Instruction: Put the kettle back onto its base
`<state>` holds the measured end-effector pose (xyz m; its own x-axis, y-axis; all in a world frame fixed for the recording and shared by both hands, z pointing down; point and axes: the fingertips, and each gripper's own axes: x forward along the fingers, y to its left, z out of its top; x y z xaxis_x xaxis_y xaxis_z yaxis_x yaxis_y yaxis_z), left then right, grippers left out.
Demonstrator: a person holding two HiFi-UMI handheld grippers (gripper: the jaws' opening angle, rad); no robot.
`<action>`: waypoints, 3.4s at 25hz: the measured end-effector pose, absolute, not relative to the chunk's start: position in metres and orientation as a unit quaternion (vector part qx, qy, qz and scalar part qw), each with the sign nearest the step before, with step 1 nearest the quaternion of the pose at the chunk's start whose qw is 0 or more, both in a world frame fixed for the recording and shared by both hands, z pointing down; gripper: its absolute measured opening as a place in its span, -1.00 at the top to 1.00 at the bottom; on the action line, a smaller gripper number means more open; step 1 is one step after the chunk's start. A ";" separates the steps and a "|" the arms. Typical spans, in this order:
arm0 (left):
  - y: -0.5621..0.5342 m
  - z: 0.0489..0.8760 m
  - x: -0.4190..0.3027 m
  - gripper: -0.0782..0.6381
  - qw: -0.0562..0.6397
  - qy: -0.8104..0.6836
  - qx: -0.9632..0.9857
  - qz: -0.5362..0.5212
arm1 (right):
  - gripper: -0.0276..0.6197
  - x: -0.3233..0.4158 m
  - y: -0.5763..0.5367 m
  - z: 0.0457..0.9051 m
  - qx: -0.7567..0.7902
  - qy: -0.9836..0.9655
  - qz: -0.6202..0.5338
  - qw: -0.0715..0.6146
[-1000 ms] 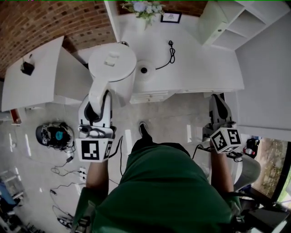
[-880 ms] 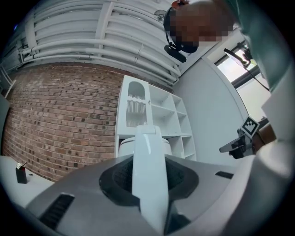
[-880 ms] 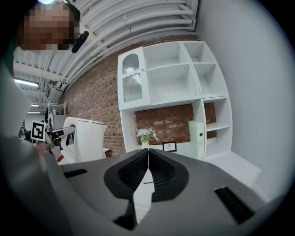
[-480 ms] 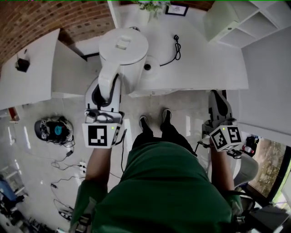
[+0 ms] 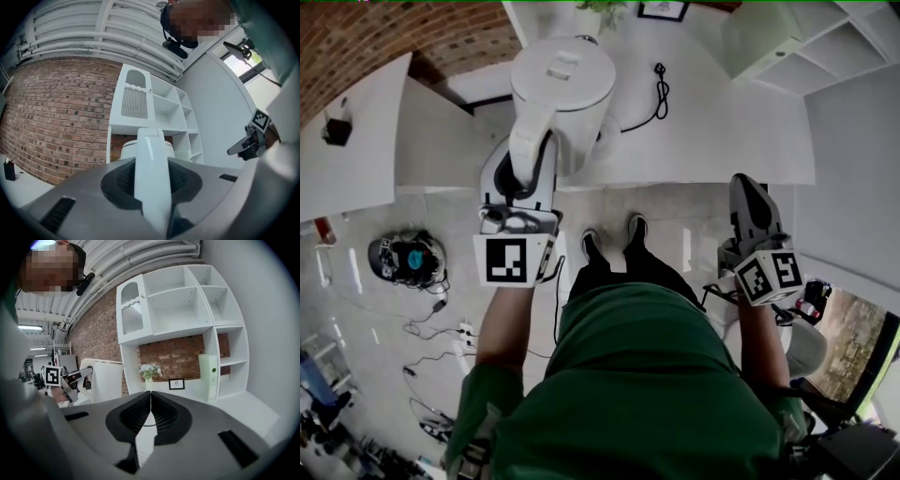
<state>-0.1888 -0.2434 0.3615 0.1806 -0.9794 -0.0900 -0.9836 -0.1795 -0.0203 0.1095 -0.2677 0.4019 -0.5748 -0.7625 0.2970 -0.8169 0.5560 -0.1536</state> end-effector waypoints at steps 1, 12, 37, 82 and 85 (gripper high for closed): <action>-0.249 0.365 -0.186 0.45 0.037 0.640 -0.767 0.031 | 0.84 0.112 -0.272 0.405 0.450 -0.876 0.140 0.104; -0.303 0.414 -0.164 0.45 0.020 0.643 -0.766 0.017 | 0.84 0.116 -0.311 0.452 0.428 -0.877 0.168 0.140; -0.357 0.481 -0.147 0.45 -0.030 0.645 -0.763 -0.002 | 0.84 0.122 -0.342 0.487 0.436 -0.863 0.203 0.153; -0.255 0.528 -0.110 0.42 -0.096 0.682 -0.717 -0.111 | 0.85 0.155 -0.297 0.464 0.450 -0.863 0.209 0.097; -0.254 0.529 -0.111 0.41 -0.100 0.681 -0.716 -0.116 | 0.84 0.155 -0.298 0.461 0.449 -0.865 0.206 0.093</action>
<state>-0.1106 -0.2537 0.5294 0.0447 -0.9519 0.3032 -0.9985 -0.0517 -0.0152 0.1550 -0.2983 0.4605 -0.5798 -0.7378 0.3458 -0.8144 0.5126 -0.2719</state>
